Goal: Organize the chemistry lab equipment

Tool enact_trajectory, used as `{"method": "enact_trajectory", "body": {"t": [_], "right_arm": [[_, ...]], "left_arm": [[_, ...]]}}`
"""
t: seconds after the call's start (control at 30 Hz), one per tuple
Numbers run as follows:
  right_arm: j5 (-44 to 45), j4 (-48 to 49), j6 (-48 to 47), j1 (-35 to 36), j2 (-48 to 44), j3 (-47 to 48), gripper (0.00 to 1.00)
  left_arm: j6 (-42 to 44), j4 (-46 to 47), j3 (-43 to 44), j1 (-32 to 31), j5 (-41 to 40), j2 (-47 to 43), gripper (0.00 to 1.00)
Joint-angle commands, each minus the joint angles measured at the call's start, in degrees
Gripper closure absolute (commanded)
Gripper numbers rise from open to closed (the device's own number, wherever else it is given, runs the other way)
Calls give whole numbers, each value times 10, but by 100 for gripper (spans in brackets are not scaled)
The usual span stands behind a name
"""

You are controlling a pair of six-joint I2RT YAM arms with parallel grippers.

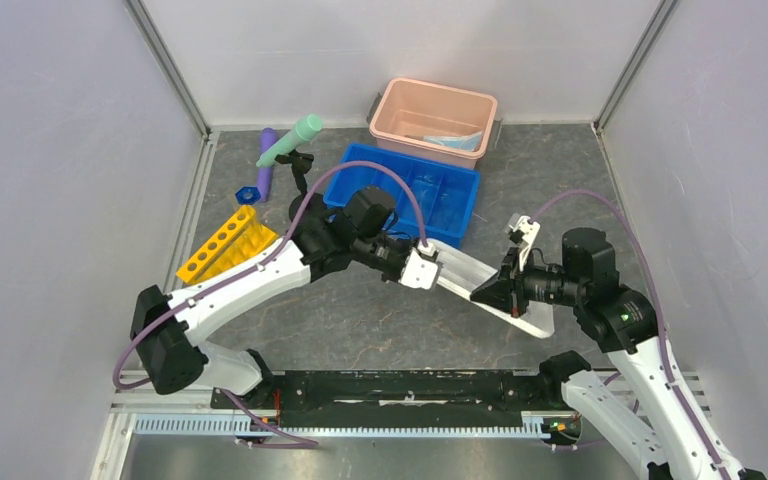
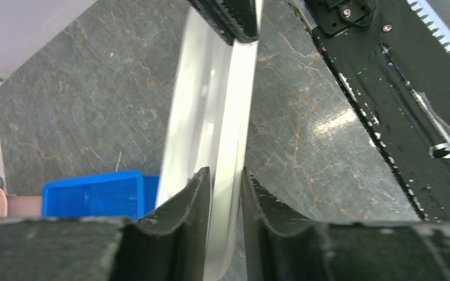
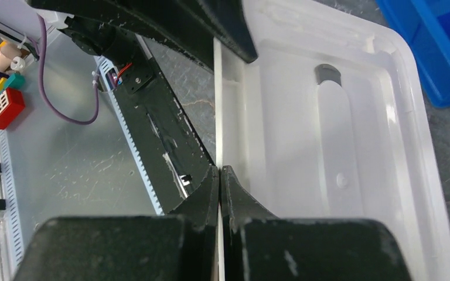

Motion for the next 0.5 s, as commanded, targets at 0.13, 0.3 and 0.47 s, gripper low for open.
{"method": "enact_trajectory", "body": {"t": [0.13,0.3,0.47], "right_arm": [[82,94,0,3,16,22,78],[115,177,-16,3,14,26,47],[183,277,-87,3,2,13,32]], "left_arm": [[-156,30,-15,-4,-44,-73,79],[-270,94,-62,-3,-55,-120,84],[-372,127,-86,-3,-86,-143,94]]}}
